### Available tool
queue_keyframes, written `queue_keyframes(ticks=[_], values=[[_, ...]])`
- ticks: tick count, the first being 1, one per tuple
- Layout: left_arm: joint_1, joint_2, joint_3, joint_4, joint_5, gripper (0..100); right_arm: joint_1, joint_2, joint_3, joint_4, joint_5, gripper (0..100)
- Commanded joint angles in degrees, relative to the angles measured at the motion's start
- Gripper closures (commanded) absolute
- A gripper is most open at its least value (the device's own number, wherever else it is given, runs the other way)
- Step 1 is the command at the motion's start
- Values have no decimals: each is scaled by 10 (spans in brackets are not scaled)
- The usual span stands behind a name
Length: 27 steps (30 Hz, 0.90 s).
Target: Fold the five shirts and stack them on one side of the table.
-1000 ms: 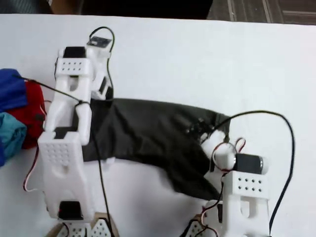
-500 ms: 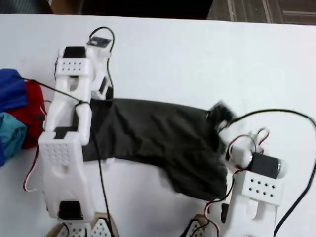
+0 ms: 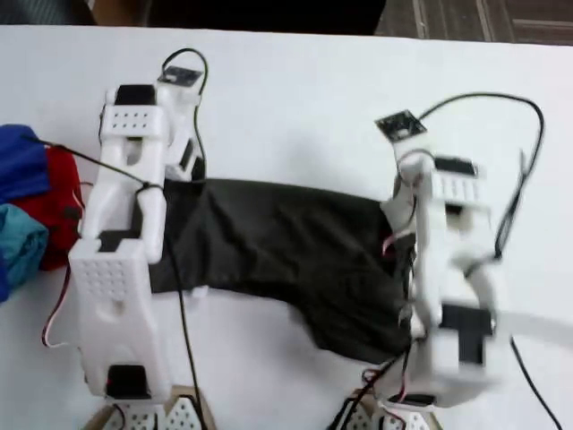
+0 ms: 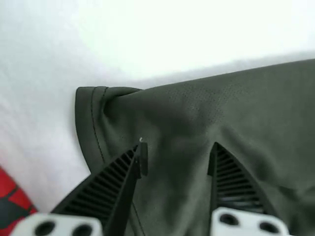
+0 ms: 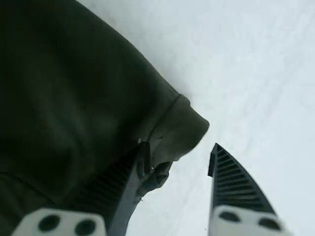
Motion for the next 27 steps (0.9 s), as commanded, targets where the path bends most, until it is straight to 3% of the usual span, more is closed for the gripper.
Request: queue_keyframes(ticks=[1, 8, 11, 27], values=[[0, -4, -20, 5, 3, 775, -1, 142, -161, 87, -23, 794], [0, -4, -20, 4, 3, 775, -1, 285, -310, 178, -22, 817], [0, -4, -20, 4, 3, 775, -1, 308, -347, 184, -25, 984], [0, -4, -20, 8, 3, 775, -41, 325, -600, 175, 26, 978]])
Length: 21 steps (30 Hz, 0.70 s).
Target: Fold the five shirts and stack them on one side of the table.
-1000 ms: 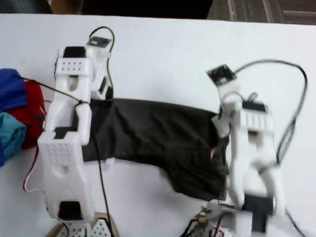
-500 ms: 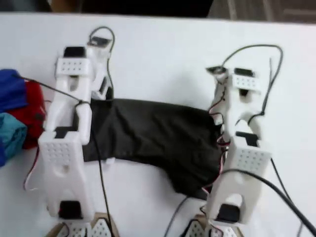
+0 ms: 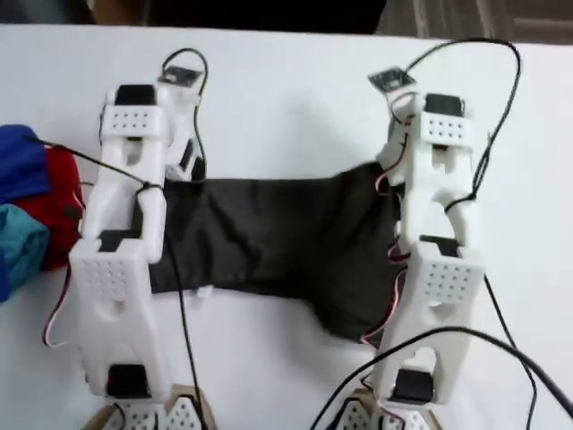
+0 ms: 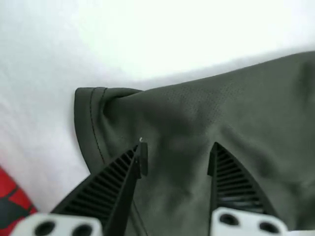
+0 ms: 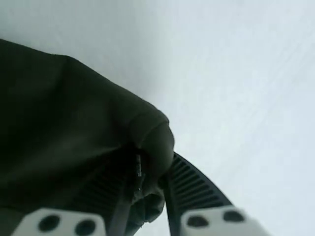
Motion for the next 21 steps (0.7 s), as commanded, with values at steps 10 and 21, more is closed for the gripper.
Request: queue_keyframes(ticks=[10, 21], values=[[-1, -5, -21, 17, 6, 775, -30, 151, -273, -56, 8, 978], [4, -15, -36, 47, 4, 775, 10, 221, -470, 99, 7, 776]])
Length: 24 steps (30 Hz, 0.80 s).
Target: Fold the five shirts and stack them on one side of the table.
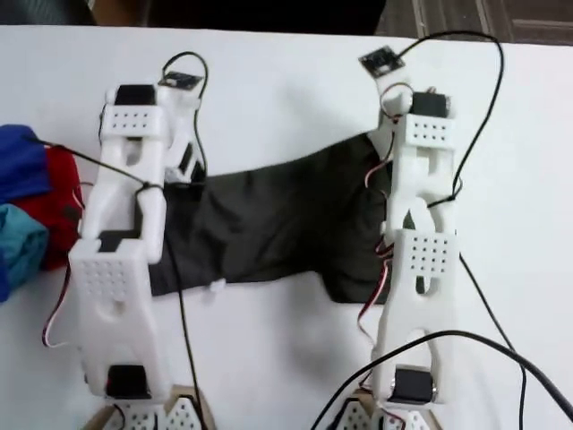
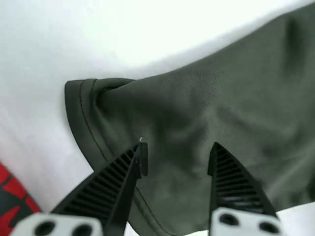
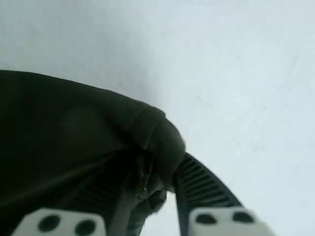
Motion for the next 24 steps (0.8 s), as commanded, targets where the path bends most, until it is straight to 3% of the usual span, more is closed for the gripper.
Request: queue_keyframes(ticks=[1, 5, 9, 14, 18, 24], values=[[5, -15, -43, 25, 5, 775, 21, -25, -84, 64, 3, 762], [8, -19, -77, 55, 5, 775, 60, -51, -69, 65, 2, 861], [-4, -31, -86, 56, 5, 775, 102, -120, 48, 67, 1, 948], [1, -50, -85, 57, 8, 775, 133, -291, 382, 65, 17, 928], [13, -47, -84, 56, 8, 775, 111, -454, 659, 53, 75, 892], [44, -47, -51, 49, 8, 775, 78, -657, 936, -40, 80, 892]])
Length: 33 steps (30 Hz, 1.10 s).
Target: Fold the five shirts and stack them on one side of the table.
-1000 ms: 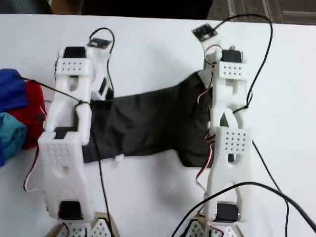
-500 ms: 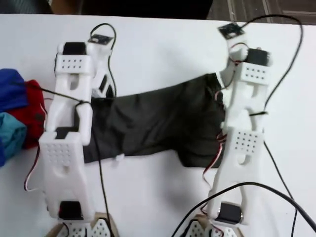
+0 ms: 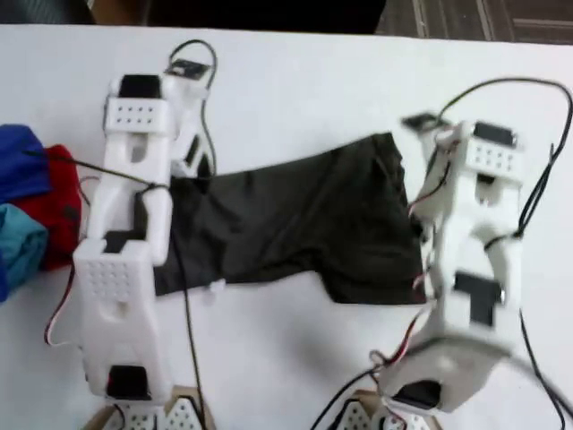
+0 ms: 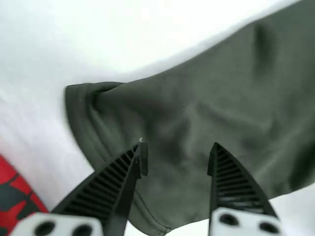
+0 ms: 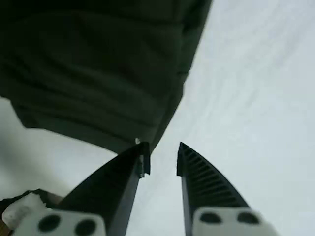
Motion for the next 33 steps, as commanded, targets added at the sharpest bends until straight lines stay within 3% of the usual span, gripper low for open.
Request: queue_keyframes(ticks=[1, 9, 17, 33], values=[[17, -43, 12, -1, 7, 775, -18, -136, 155, -62, 1, 891], [15, -43, 21, -4, 7, 775, -20, -157, 279, -179, 0, 889], [15, -44, 20, -11, 7, 775, -20, -158, 290, -184, 0, 875], [14, -44, 146, -166, 4, 775, -23, -163, 299, -187, 1, 850]])
